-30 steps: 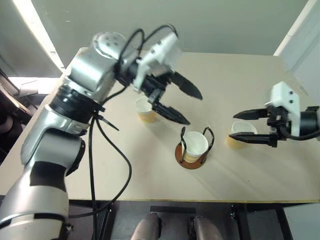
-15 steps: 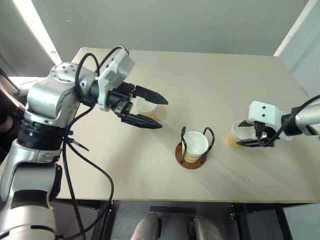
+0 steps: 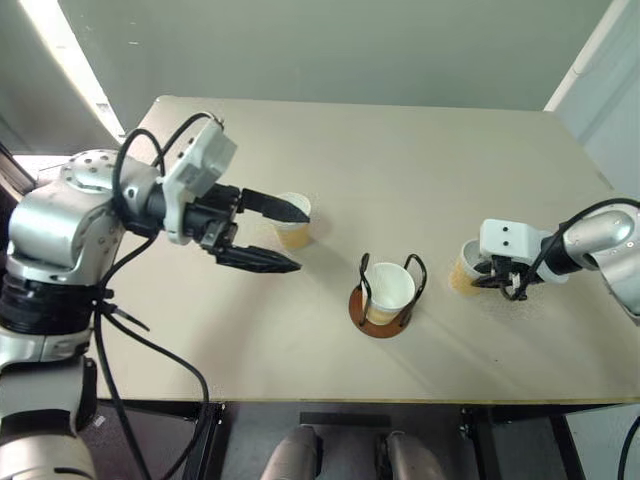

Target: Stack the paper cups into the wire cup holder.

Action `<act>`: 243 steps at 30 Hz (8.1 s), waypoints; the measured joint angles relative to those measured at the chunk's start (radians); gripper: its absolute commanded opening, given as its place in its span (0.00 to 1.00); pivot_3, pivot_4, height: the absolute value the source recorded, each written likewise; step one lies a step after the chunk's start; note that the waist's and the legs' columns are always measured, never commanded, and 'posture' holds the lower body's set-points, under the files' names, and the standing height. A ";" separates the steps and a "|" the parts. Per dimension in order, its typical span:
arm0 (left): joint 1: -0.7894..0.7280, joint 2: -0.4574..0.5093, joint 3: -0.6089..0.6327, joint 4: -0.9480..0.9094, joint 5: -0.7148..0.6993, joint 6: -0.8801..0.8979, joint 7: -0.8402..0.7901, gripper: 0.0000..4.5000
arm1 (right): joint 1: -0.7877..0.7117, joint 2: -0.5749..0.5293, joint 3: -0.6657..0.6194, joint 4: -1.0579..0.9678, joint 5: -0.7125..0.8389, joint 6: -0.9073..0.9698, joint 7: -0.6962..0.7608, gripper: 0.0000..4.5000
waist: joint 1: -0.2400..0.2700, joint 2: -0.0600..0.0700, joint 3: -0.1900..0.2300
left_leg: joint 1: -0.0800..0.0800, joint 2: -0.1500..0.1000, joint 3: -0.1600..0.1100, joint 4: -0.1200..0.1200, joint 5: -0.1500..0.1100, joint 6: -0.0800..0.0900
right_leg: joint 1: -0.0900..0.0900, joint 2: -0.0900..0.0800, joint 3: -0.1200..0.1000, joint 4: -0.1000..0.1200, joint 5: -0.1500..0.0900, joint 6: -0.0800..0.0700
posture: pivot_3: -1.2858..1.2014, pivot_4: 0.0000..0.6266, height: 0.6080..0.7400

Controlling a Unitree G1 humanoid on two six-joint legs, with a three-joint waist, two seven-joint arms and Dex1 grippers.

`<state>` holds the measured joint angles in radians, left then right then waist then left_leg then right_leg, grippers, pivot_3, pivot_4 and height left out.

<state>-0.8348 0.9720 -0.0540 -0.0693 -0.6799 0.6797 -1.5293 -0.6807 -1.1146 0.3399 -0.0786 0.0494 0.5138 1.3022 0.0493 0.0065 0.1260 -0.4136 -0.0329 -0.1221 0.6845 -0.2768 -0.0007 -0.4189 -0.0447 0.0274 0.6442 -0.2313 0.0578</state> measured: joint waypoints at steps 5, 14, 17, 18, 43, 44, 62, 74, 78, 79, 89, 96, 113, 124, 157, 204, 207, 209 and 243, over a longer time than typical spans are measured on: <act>0.001 0.048 0.003 0.011 0.010 -0.017 -0.043 0.86 | -0.020 0.001 -0.012 -0.003 0.005 0.011 0.038 0.02 | 0.000 0.000 0.000 | 0.000 0.000 0.000 0.000 0.000 0.000 | 0.000 0.000 0.000 0.000 0.000 0.000 | 0.52 0.24 1.00; 0.038 0.072 0.053 0.014 -0.003 -0.026 -0.046 0.86 | -0.313 -0.070 -0.130 -0.170 0.147 0.177 0.189 0.02 | -0.006 0.001 0.000 | 0.000 0.000 0.000 -0.003 0.000 0.000 | -0.001 0.000 0.000 -0.001 -0.001 -0.002 | 0.52 0.24 1.00; 0.042 0.068 0.054 0.010 -0.005 -0.026 -0.045 0.86 | -0.399 -0.058 -0.127 -0.275 0.223 0.266 0.230 0.02 | -0.006 0.001 0.000 | 0.000 0.000 -0.001 -0.003 0.000 0.000 | 0.000 0.000 0.000 -0.002 -0.001 -0.002 | 0.52 0.24 1.00; 0.042 0.063 0.054 0.009 -0.006 -0.026 -0.046 0.86 | -0.413 -0.048 -0.125 -0.303 0.238 0.285 0.236 0.02 | -0.006 0.001 0.000 | 0.000 0.000 -0.001 -0.003 0.000 0.000 | 0.000 0.000 0.000 -0.002 -0.001 -0.002 | 0.52 0.24 1.00; 0.028 0.027 0.015 0.003 -0.011 -0.024 -0.050 0.86 | -0.443 0.085 0.072 -0.380 0.203 0.235 0.255 0.02 | -0.014 0.001 0.000 | 0.001 0.000 -0.001 -0.003 0.000 -0.001 | 0.000 0.000 0.000 -0.001 -0.002 -0.003 | 0.52 0.24 1.00; 0.028 0.027 0.015 0.003 -0.011 -0.024 -0.050 0.86 | -0.441 0.085 0.072 -0.384 0.203 0.235 0.257 0.02 | -0.014 0.001 0.000 | 0.001 0.000 -0.001 -0.003 0.000 -0.001 | 0.000 0.000 0.000 -0.001 -0.002 -0.003 | 0.52 0.24 1.00; 0.034 0.033 0.094 -0.014 -0.120 0.003 -0.049 0.86 | -0.434 0.146 0.114 -0.395 0.180 0.213 0.259 0.02 | -0.015 0.001 0.000 | 0.001 0.000 -0.001 -0.003 0.000 -0.001 | 0.000 0.000 0.000 -0.001 -0.002 -0.003 | 0.52 0.24 1.00; 0.039 0.039 0.100 -0.031 -0.119 0.018 -0.047 0.86 | -0.429 0.168 0.126 -0.381 0.142 0.177 0.248 0.67 | -0.016 0.001 0.000 | 0.001 0.000 -0.001 -0.003 0.000 -0.001 | 0.000 0.000 0.000 -0.001 -0.002 -0.003 | 0.52 0.24 1.00; 0.039 0.039 0.100 -0.031 -0.111 0.024 -0.038 0.86 | -0.429 0.184 0.113 -0.356 0.143 0.201 0.206 0.67 | -0.016 0.001 0.000 | 0.001 0.000 -0.001 -0.003 0.000 -0.001 | 0.000 0.000 0.000 -0.002 -0.002 -0.003 | 0.52 0.24 1.00; 0.039 0.040 0.098 -0.031 -0.099 0.025 -0.030 0.86 | -0.429 0.190 0.097 -0.341 0.148 0.220 0.187 0.67 | -0.016 0.001 0.000 | 0.001 0.000 -0.001 -0.003 0.000 -0.001 | 0.000 0.000 0.000 -0.002 -0.002 -0.003 | 0.52 0.24 1.00; -0.034 -0.023 -0.103 0.052 0.346 -0.260 0.204 0.86 | -0.397 0.256 -0.376 -0.256 0.404 0.613 -0.055 0.67 | -0.010 0.001 0.000 | 0.001 0.000 -0.002 -0.003 0.000 -0.001 | 0.000 0.000 0.000 -0.004 -0.002 -0.003 | 0.52 0.24 1.00; -0.110 -0.092 -0.257 0.232 0.632 -0.577 0.238 0.86 | -0.386 0.404 -0.590 -0.304 0.592 0.799 -0.260 0.67 | -0.016 0.001 0.000 | 0.000 0.000 -0.002 -0.004 0.001 -0.002 | -0.003 0.000 0.000 -0.002 -0.002 -0.003 | 0.52 0.24 1.00; -0.172 -0.151 -0.353 0.488 0.905 -0.796 0.200 0.86 | -0.322 0.357 -0.623 -0.329 0.810 0.791 -0.430 0.67 | -0.012 0.001 0.000 | -0.005 -0.001 -0.002 -0.003 0.001 -0.002 | -0.007 0.000 0.000 -0.001 -0.001 -0.003 | 0.52 0.24 1.00; -0.246 -0.190 -0.353 0.584 0.953 -0.849 0.224 0.86 | -0.310 0.319 -0.623 -0.329 0.893 0.774 -0.476 0.67 | -0.007 0.001 0.000 | -0.006 -0.001 -0.002 -0.003 0.001 -0.002 | -0.008 0.000 0.000 -0.001 -0.001 -0.002 | 0.52 0.24 1.00; -0.333 -0.306 -0.354 0.817 0.919 -0.994 0.089 0.01 | -0.068 0.186 -0.636 -0.313 0.945 0.490 -0.328 0.68 | 0.006 0.000 0.000 | -0.007 -0.001 -0.001 -0.002 0.001 -0.002 | -0.009 0.000 0.000 0.001 -0.001 -0.002 | 0.52 0.24 1.00; -0.675 -0.313 -0.733 0.367 0.220 -0.666 -0.055 0.01 | 0.325 -0.064 -0.852 -0.289 0.901 0.265 -0.023 0.68 | 0.013 0.001 0.000 | -0.006 0.000 0.003 0.000 -0.001 0.001 | -0.006 -0.001 0.001 0.001 0.000 -0.001 | 0.52 0.24 1.00; -0.675 -0.267 -0.791 0.364 0.200 -0.687 -0.055 0.01 | 0.338 -0.064 -0.870 -0.293 0.906 0.266 -0.033 0.68 | 0.013 0.001 0.000 | -0.006 0.000 0.002 0.001 -0.001 0.001 | -0.005 -0.001 0.001 0.001 0.000 0.000 | 0.52 0.24 1.00; -0.675 -0.260 -0.820 0.364 0.197 -0.702 -0.055 0.01 | 0.343 -0.064 -0.876 -0.298 0.909 0.269 -0.038 0.68 | 0.014 0.001 0.000 | -0.006 0.000 0.002 0.002 -0.001 0.001 | -0.005 -0.001 0.001 0.001 0.000 0.000 | 0.52 0.24 1.00; -0.658 -0.363 -0.743 0.429 0.252 -0.631 -0.055 0.74 | 0.346 -0.064 -0.889 -0.302 0.932 0.263 -0.067 0.68 | 0.016 0.001 0.000 | -0.006 0.000 0.003 0.006 -0.002 0.003 | -0.003 -0.001 0.001 0.001 0.000 0.001 | 0.52 0.24 1.00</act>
<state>-1.4927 0.6092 -0.7969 0.3593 -0.4276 0.0490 -1.5847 -0.3343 -1.1784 -0.5490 -0.3803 0.9813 0.7772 1.2349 0.0654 0.0072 0.1261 -0.4201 -0.0330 -0.1191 0.6907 -0.2791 0.0023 -0.4223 -0.0453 0.0281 0.6456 -0.2311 0.0584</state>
